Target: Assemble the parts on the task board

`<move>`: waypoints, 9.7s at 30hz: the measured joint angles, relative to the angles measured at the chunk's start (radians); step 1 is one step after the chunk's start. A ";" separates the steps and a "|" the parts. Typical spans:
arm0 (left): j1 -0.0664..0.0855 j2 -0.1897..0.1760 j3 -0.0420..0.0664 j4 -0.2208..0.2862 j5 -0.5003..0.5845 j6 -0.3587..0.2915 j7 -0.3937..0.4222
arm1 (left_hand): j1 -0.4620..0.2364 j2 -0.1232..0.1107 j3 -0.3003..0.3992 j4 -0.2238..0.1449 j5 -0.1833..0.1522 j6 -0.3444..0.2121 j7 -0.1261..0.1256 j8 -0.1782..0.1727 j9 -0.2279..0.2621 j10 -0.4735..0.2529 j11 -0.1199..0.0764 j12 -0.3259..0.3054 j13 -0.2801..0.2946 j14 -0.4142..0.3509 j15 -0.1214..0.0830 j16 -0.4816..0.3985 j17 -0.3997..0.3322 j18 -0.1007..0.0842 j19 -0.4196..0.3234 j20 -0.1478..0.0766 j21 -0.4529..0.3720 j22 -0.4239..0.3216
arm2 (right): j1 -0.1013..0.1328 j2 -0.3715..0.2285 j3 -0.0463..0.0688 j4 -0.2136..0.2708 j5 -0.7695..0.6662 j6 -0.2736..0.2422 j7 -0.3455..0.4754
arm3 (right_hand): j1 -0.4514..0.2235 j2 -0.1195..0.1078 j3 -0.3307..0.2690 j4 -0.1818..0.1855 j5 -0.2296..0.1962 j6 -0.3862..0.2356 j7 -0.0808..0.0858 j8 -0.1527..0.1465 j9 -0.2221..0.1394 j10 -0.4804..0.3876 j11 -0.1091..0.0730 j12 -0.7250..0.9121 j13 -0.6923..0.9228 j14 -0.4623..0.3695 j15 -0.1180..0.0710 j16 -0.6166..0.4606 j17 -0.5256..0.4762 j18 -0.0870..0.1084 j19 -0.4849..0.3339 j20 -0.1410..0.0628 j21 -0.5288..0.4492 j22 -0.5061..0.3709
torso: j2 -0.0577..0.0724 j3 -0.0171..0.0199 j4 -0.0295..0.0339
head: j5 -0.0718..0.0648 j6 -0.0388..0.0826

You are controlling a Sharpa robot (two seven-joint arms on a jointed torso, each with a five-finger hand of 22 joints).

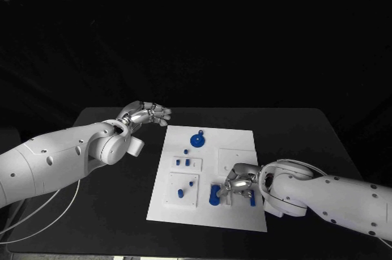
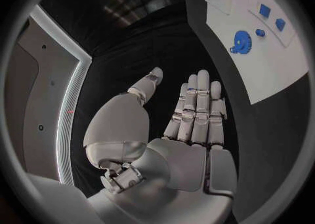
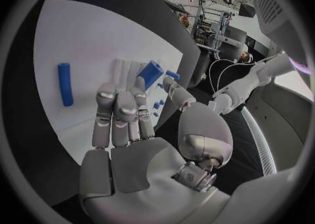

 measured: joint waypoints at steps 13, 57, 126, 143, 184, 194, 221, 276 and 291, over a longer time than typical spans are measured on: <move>0.000 0.000 0.000 0.000 0.000 0.000 0.000 | 0.000 0.000 0.000 0.000 0.000 0.000 0.000 0.000 0.000 0.000 0.000 0.000 0.000 0.000 0.000 0.000 0.001 0.000 0.000 0.000 -0.003 0.001 | 0.000 0.022 0.000 0.012 -0.086 0.046 -0.012 | 0.081 -0.006 -0.046 0.010 -0.043 0.041 -0.006 0.020 0.011 0.034 -0.015 0.039 0.013 0.003 -0.011 -0.002 0.000 0.000 0.000 0.000 -0.005 0.000 | 0.000 -0.0016 0.0013 | -0.001 -0.004; 0.000 -0.004 0.000 0.001 0.000 0.005 -0.003 | -0.005 0.005 -0.003 0.003 0.000 0.000 0.000 0.000 0.000 0.000 0.000 0.000 0.000 0.003 0.003 -0.008 0.006 0.000 0.000 0.000 -0.004 0.004 | -0.017 0.071 -0.002 -0.029 -0.238 0.101 -0.096 | 0.018 0.074 -0.018 0.084 -0.050 0.084 -0.023 0.026 0.013 0.092 -0.020 0.120 0.035 0.005 -0.017 -0.002 -0.002 0.000 0.005 0.006 -0.012 0.000 | 0.000 -0.0004 0.0008 | 0.003 -0.011; 0.000 -0.006 -0.001 -0.003 0.000 0.020 -0.011 | -0.024 0.003 -0.021 0.021 0.000 0.000 0.000 0.000 0.000 0.004 -0.004 0.000 0.001 0.003 0.003 -0.016 0.019 0.000 0.004 0.004 -0.012 0.010 | 0.002 -0.167 0.023 0.002 0.041 0.044 -0.002 | 0.064 0.085 -0.091 0.014 -0.050 -0.012 -0.006 0.008 0.111 0.005 -0.006 0.016 0.007 -0.004 -0.010 -0.011 -0.011 0.000 -0.007 -0.003 -0.042 0.000 | 0.000 0.0001 -0.0004 | -0.018 0.005; 0.000 -0.010 -0.002 -0.004 0.000 0.024 -0.011 | -0.024 0.003 -0.021 0.021 0.000 0.003 -0.003 0.000 0.000 0.004 -0.004 0.000 0.001 0.003 0.003 -0.016 0.021 0.000 0.004 0.004 -0.016 0.011 | -0.004 -0.180 0.009 0.004 -0.051 0.074 -0.063 | 0.051 0.072 -0.085 0.028 -0.050 0.004 -0.001 0.018 0.119 0.027 -0.017 0.027 0.005 -0.002 -0.008 -0.011 -0.009 0.000 -0.004 0.001 -0.042 0.000 | 0.000 -0.0007 0.0002 | -0.022 0.001; 0.000 -0.015 -0.003 -0.003 0.000 0.033 -0.014 | -0.024 0.003 -0.021 0.021 0.000 0.002 -0.002 0.000 0.000 0.004 -0.004 0.000 0.001 0.003 0.003 -0.020 0.025 0.000 0.004 0.004 -0.016 0.013 | -0.073 -0.046 0.011 -0.027 -0.497 0.035 -0.149 | 0.137 -0.006 0.031 0.030 -0.050 0.001 -0.001 0.006 0.405 0.018 -0.015 0.015 -0.001 0.006 -0.002 -0.011 -0.008 0.000 0.004 0.000 -0.041 0.000 | 0.000 -0.0011 0.0018 | -0.017 -0.014; 0.000 -0.017 -0.003 -0.002 0.000 0.034 -0.015 | -0.024 0.003 -0.021 0.021 0.000 0.002 -0.002 0.000 0.000 0.004 -0.004 0.000 0.001 0.003 0.003 -0.020 0.026 0.000 0.004 0.004 -0.016 0.014 | -0.075 -0.048 0.010 -0.021 -0.525 0.044 -0.149 | 0.186 -0.058 0.074 0.038 -0.050 0.001 -0.001 0.007 0.405 0.014 -0.011 0.015 -0.003 0.006 -0.002 -0.014 -0.008 0.000 0.004 0.001 -0.041 0.000 | 0.000 -0.0016 0.0018 | -0.019 -0.017; 0.000 -0.016 -0.003 -0.003 0.000 0.034 -0.017 | -0.024 0.003 -0.024 0.018 0.000 0.002 -0.002 0.000 0.000 0.004 -0.004 0.000 0.001 0.003 0.003 -0.020 0.028 0.000 0.004 0.004 -0.016 0.014 | -0.071 -0.077 0.008 -0.005 -0.313 -0.038 -0.135 | 0.128 0.014 0.166 0.068 -0.019 0.016 0.011 -0.054 0.402 0.033 -0.004 0.044 -0.001 0.007 0.004 -0.015 -0.008 0.000 0.006 0.016 -0.029 0.000 | 0.000 0.0001 0.0008 | -0.015 -0.017; 0.000 -0.017 -0.004 -0.001 -0.001 0.037 -0.023 | -0.024 0.003 -0.024 0.018 0.000 0.002 -0.002 0.000 0.000 0.004 -0.004 0.000 0.001 0.003 0.003 -0.024 0.031 0.000 0.004 0.004 -0.020 0.017 | -0.045 -0.002 0.009 -0.030 -0.174 0.072 -0.164 | -0.059 0.032 0.019 0.241 -0.048 0.037 -0.009 -0.031 0.105 0.043 -0.014 0.051 -0.005 -0.004 -0.007 -0.015 -0.002 0.000 0.003 0.000 -0.030 0.000 | 0.000 -0.0002 0.0013 | -0.018 -0.018; 0.000 -0.017 -0.004 -0.001 -0.002 0.039 -0.027 | -0.024 0.003 -0.024 0.018 0.000 0.002 -0.002 0.000 0.000 0.004 -0.004 0.000 0.002 0.003 0.003 -0.024 0.033 0.000 0.004 0.004 -0.020 0.017 | -0.042 0.014 0.009 -0.053 -0.185 0.092 -0.157 | -0.013 0.097 0.087 0.210 -0.048 0.039 -0.011 -0.026 0.185 0.043 -0.015 0.055 -0.003 -0.004 -0.007 -0.015 -0.002 0.000 -0.003 -0.005 -0.030 0.000 | 0.000 -0.0007 0.0014 | -0.019 -0.020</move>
